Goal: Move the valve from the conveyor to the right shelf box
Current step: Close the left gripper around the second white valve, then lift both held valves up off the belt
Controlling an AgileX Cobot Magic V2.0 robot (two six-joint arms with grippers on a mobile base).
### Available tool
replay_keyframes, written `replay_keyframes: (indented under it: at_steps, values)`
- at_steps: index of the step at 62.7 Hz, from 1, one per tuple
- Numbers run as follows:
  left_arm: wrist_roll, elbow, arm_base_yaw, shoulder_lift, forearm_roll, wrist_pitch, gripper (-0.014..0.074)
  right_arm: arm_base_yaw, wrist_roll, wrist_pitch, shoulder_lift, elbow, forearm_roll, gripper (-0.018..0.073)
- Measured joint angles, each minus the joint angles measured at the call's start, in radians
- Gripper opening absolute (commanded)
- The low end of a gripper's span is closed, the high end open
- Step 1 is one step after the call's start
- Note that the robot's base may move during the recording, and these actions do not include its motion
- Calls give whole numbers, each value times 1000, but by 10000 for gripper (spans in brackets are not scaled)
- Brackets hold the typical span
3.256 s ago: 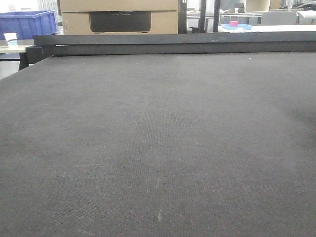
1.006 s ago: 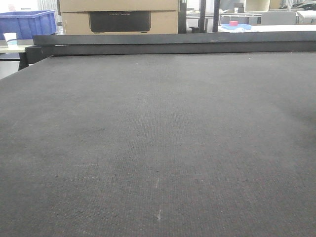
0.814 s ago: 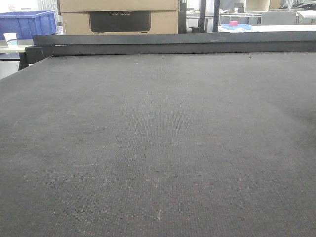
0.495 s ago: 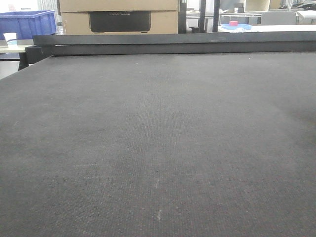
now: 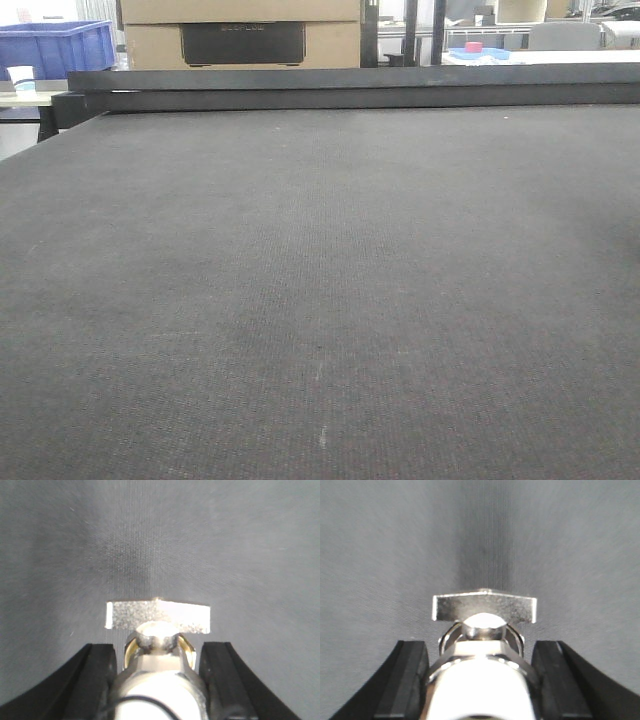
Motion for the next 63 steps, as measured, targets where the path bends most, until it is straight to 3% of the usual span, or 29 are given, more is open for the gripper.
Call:
replay_keyframes:
  at_steps: [29,63]
  values:
    - [0,0,0,-293,0,21,-111,0,0,12,-268,0,0,-165]
    - [0,0,0,-335,0,21,-111,0,0,12,-302,1,0,-165]
